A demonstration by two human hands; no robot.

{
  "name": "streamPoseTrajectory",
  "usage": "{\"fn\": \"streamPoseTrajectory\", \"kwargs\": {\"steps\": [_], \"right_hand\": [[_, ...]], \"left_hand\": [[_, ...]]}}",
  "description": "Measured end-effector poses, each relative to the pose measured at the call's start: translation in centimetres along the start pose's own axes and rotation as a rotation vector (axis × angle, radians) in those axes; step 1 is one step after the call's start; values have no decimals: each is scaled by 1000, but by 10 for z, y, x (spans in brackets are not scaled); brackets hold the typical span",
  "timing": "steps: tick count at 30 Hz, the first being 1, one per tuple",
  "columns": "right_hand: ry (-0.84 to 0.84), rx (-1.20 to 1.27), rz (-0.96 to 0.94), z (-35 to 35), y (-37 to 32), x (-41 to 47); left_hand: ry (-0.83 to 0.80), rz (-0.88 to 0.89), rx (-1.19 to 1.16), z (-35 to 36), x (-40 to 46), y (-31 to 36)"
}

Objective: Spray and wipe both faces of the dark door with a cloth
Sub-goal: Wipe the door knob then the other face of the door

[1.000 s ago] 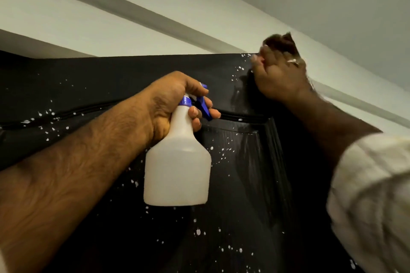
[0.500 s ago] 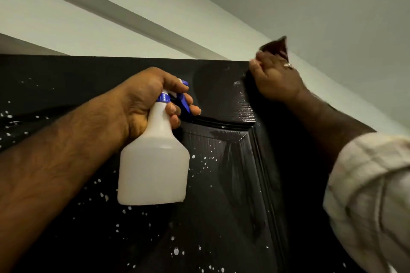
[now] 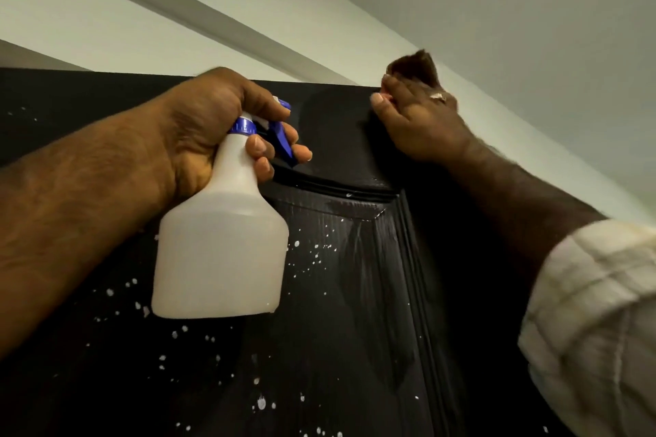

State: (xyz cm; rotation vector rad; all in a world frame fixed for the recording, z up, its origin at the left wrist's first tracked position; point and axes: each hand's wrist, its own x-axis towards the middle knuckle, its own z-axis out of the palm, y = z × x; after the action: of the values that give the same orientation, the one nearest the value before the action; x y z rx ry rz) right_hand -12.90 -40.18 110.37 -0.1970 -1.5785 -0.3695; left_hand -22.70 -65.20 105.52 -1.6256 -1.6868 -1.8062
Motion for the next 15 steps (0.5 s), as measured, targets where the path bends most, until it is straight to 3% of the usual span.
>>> {"fn": "streamPoseTrajectory", "kwargs": {"steps": [3,7,10,13,15], "right_hand": [[-11,-1,-124,14,-40,-11],[-77,12,-261,6,-57,-82],[-24,-32,-178,-3,-30,-93],[48,-45,12,-15,-24,-41],[32,-55,28,-23,-43,-8]], "left_hand": [[70,-72,-99,7,-14,1],[21,-99,-154,2,-32,7],[0,-133,-158,0,-39,9],[1,-156,-159,0,-39,13],[13,-135,-164,-4,-40,18]]}}
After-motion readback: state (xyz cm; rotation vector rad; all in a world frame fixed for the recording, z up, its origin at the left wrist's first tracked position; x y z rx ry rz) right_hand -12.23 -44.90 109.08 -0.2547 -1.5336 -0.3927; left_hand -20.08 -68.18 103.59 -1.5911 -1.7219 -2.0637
